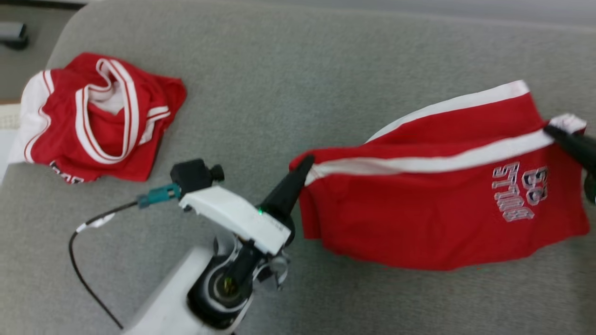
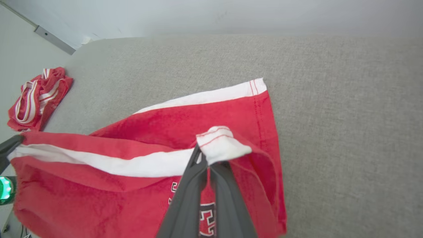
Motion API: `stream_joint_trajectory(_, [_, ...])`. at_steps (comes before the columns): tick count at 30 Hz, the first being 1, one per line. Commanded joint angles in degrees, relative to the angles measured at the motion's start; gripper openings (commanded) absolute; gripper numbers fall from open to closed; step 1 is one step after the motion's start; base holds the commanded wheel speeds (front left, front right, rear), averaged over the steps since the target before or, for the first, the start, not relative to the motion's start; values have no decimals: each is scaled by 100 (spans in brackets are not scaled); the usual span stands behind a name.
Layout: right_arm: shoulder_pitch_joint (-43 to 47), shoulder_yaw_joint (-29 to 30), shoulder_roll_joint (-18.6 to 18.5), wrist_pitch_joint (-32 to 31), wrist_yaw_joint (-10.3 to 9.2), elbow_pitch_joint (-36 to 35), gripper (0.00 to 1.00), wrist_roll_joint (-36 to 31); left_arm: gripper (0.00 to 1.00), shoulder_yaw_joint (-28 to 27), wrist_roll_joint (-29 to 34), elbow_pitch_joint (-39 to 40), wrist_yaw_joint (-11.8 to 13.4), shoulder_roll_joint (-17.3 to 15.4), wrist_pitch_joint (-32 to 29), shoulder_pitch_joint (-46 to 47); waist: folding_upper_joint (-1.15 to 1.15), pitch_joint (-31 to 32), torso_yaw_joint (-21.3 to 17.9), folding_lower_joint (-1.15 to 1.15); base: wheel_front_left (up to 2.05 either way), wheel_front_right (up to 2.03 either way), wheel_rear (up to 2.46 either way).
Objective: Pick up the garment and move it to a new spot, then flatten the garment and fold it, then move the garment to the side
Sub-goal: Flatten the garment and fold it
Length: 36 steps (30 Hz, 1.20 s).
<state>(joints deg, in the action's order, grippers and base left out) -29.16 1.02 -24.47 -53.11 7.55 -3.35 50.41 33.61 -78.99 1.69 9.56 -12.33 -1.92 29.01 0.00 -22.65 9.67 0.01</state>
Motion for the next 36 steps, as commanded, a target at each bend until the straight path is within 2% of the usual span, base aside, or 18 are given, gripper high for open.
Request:
stream_joint_trajectory(1, [-361,-35,60,-65,-13,211,0,-218,0,-39,82,-229,-24,131,92,216,0,-349,306,-1,0,0,0])
stream_joint_trajectory(9, [-1068,-266,69,6,-13,707,0,-721,0,-101,183,-705,-178,448,416,545,0,-581,470,-1,0,0,0])
stream_joint_trajectory(14, [-1230,-281,-5,392,-13,900,0,-797,0,-58,302,-819,-215,507,561,522,0,-611,541,-1,0,0,0])
stream_joint_trajectory(15, [-1202,-317,17,379,-13,961,15,-734,0,-6,310,-811,-243,513,531,504,0,-618,552,-1,0,0,0])
stream_joint_trajectory(16, [-1181,-347,18,353,-13,999,42,-692,0,23,286,-800,-244,523,497,471,0,-620,555,-1,0,0,0])
stream_joint_trajectory(17, [-1160,-361,-10,360,-13,1009,100,-690,16,52,275,-790,-238,512,465,447,0,-619,552,-1,0,0,0])
stream_joint_trajectory(18, [-1134,-359,-26,391,-13,1031,100,-698,42,97,285,-767,-247,489,419,434,0,-615,543,-1,0,0,0])
stream_joint_trajectory(19, [-1109,-384,-23,423,-13,1039,100,-694,82,116,273,-753,-231,476,389,406,0,-612,531,-1,0,0,0])
stream_joint_trajectory(20, [-1095,-421,-16,476,-13,1022,100,-698,100,115,283,-741,-195,441,365,385,0,-606,508,-1,0,0,0])
stream_joint_trajectory(26, [-1010,-454,-129,949,-12,946,100,-620,100,116,523,-616,15,153,439,227,0,-460,292,-1,0,0,0])
stream_joint_trajectory(28, [-924,-497,-278,977,-12,895,100,-569,100,183,767,-522,78,-77,506,167,0,-365,208,-1,0,0,0])
stream_joint_trajectory(32, [-627,-548,-573,838,-12,806,100,-487,100,368,1672,-263,307,-601,935,75,0,-167,59,-1,0,0,0])
stream_joint_trajectory(36, [-280,-427,-758,543,-12,809,100,-355,100,446,3010,-31,810,-949,1598,115,0,-89,33,-1,0,0,0])
